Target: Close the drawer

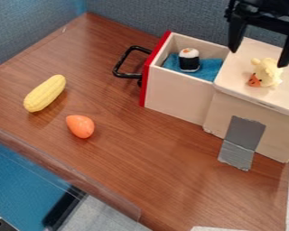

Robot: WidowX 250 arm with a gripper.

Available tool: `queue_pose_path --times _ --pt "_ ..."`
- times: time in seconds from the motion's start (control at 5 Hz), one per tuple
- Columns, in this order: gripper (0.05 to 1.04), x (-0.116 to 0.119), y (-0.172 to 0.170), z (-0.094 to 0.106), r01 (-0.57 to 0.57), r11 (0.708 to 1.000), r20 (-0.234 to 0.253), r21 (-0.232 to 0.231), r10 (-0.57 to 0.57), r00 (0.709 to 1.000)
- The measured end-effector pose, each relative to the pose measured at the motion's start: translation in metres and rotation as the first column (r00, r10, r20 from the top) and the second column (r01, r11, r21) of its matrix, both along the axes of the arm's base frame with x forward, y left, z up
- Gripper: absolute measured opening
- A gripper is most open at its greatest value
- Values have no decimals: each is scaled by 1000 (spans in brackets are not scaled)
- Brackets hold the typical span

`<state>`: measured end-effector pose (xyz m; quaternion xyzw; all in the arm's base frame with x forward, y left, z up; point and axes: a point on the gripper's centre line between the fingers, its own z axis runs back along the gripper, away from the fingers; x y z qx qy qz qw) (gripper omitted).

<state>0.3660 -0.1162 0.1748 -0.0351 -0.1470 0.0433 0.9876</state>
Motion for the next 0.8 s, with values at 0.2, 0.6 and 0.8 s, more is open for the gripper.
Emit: queue_pose_path --times 0.2,0.6,0.8 --pt "1001 -4 30 18 -60 998 60 -31 62 996" --pt "1001 -9 93 23 -62 979 132 -196 89 987" --pt "1001 -4 124 9 -42 965 158 -260 86 984"
